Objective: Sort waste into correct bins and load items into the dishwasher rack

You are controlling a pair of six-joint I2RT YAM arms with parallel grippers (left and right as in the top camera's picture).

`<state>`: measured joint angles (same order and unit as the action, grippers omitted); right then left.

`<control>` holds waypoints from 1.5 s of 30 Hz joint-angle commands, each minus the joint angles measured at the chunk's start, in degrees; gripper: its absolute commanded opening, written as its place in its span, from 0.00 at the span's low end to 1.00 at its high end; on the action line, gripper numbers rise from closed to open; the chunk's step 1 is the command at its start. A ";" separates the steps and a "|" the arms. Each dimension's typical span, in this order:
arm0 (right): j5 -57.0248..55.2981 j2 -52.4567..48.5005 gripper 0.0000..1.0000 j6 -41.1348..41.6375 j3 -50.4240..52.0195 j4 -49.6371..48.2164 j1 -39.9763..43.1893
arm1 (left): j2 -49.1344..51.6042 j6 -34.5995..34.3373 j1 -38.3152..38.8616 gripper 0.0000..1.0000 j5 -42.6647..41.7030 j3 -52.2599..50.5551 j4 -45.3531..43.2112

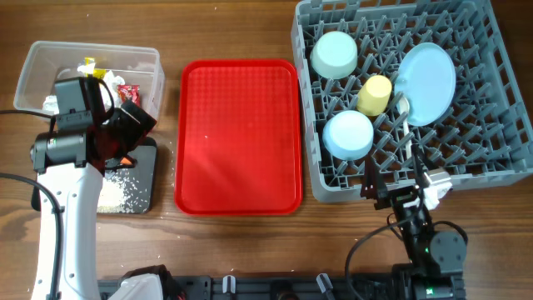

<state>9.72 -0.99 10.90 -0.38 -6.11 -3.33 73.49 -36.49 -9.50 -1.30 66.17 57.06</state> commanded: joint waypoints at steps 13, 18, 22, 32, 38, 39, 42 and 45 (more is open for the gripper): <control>-4.42 0.79 1.00 1.29 0.09 5.79 -0.24 | -0.63 0.22 -0.37 1.00 0.76 0.68 0.00; -4.42 0.79 1.00 1.29 0.09 5.79 -0.24 | -0.63 0.22 -0.37 1.00 0.76 0.68 0.00; -4.42 0.79 1.00 1.29 0.09 5.79 -0.24 | -0.63 0.22 -0.37 1.00 0.76 0.68 0.00; -4.42 0.79 1.00 1.27 0.09 5.79 -0.24 | -0.63 0.22 -0.37 1.00 0.76 0.70 0.00; -4.42 0.79 1.00 1.29 0.09 5.79 -0.24 | -8.22 0.22 -0.63 1.00 1.40 0.55 0.22; -4.42 0.79 1.00 1.25 0.09 5.79 -0.24 | -10.73 0.22 -0.63 1.00 1.40 0.55 0.24; -4.42 0.79 1.00 1.27 0.09 5.79 -0.24 | -21.64 0.24 -0.59 1.00 1.44 0.52 0.68; -4.42 0.79 1.00 1.27 0.09 5.79 -0.24 | -34.32 0.24 -0.59 1.00 1.40 0.15 0.70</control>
<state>6.28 -0.89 11.35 -0.36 -0.19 -3.33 48.62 -36.49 -9.82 -0.69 66.19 57.58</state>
